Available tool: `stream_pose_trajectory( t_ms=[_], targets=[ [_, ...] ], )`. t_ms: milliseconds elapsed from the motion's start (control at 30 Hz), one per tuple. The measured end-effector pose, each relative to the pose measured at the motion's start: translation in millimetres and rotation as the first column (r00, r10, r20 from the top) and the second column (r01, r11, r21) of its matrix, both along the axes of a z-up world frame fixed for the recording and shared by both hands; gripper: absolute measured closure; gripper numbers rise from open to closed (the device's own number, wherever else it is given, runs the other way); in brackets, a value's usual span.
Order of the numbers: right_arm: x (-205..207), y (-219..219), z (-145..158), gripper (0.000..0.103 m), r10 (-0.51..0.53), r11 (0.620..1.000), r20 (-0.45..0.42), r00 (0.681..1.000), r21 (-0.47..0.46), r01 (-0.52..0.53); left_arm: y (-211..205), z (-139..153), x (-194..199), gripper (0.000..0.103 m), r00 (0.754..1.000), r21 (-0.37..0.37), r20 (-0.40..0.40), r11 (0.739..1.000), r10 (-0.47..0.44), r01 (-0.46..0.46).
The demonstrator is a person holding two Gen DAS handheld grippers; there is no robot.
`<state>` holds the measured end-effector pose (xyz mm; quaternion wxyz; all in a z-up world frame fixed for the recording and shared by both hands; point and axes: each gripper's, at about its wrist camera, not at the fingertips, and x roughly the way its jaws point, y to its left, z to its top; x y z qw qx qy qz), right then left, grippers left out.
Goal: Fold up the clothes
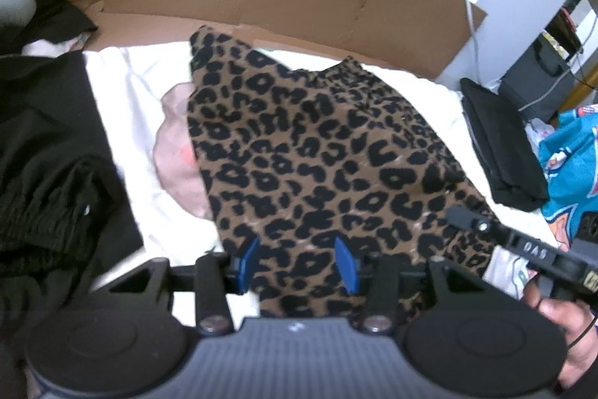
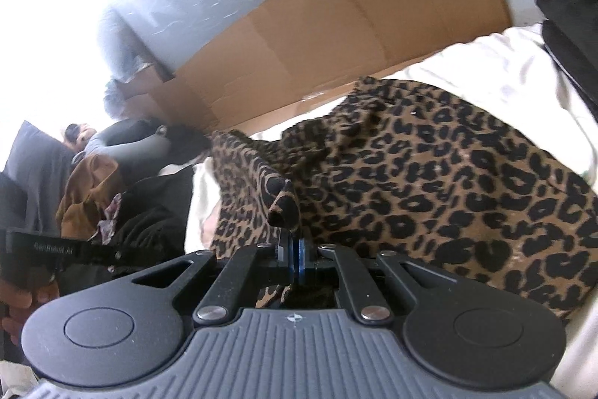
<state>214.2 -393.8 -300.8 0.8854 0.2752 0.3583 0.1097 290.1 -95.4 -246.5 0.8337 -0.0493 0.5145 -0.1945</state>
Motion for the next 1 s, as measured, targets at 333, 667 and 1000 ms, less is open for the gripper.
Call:
stream_pose_trajectory(
  t_ms=[333,667,1000],
  targets=[
    [-1,-25,-8,0.103,-0.094,0.996,-0.040,0.995,-0.012,0.093,22,-17,0,0.055,0.999,0.029,-0.049,0.999,0.024,-0.023],
    [-25,-54,-3,0.103,-0.212,0.977,-0.064,0.975,-0.044,0.209,13,-40,-8,0.054,0.994,0.040,-0.108,0.999,-0.013,0.018],
    [-46,-81,-4,0.103,-0.324,0.945,-0.097,0.941,-0.087,0.317,-7,-47,-14,0.053,0.990,0.004,-0.127,0.998,-0.066,0.067]
  ],
)
